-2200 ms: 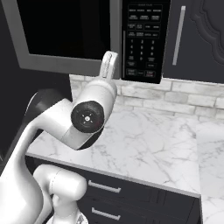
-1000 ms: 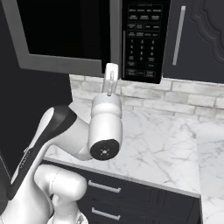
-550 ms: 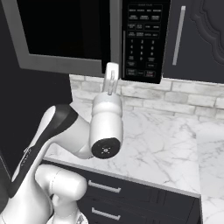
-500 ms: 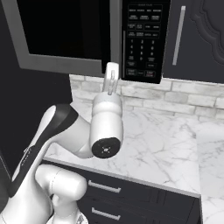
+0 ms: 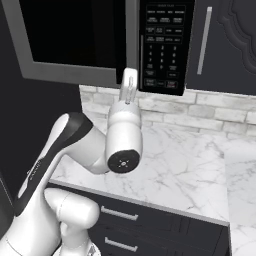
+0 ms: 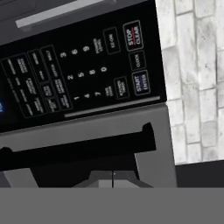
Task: Transport the fish from the fridge to the microwave and turn on the microwave.
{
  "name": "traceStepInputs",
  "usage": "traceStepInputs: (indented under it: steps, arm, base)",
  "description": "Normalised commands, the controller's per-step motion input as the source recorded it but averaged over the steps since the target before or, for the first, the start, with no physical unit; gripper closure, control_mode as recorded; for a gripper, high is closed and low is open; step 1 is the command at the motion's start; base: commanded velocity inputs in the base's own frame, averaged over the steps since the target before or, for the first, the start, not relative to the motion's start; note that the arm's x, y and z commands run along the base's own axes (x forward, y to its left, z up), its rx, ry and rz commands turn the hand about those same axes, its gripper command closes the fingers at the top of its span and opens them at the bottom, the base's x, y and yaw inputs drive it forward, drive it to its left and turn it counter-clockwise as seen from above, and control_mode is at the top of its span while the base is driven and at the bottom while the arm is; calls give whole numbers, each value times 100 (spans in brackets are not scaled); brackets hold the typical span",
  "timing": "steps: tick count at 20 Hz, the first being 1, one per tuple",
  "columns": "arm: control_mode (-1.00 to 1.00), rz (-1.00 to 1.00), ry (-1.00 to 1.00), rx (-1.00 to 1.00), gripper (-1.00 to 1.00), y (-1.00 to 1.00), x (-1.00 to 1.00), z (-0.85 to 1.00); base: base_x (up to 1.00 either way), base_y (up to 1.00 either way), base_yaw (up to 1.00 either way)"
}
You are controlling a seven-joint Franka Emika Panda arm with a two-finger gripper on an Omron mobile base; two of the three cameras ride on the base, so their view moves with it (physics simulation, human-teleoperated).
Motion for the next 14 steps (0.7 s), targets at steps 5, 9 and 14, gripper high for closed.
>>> traceStepInputs:
  steps: [5,9,14]
  arm:
    - [-100,0,0,0,100,0,23,0]
    - [-100,0,0,0,100,-6,26,-1]
    - [-100,0,0,0,100,-4,22,-2]
  base:
    - [0,0,0]
    - [0,0,0]
    - [0,0,0]
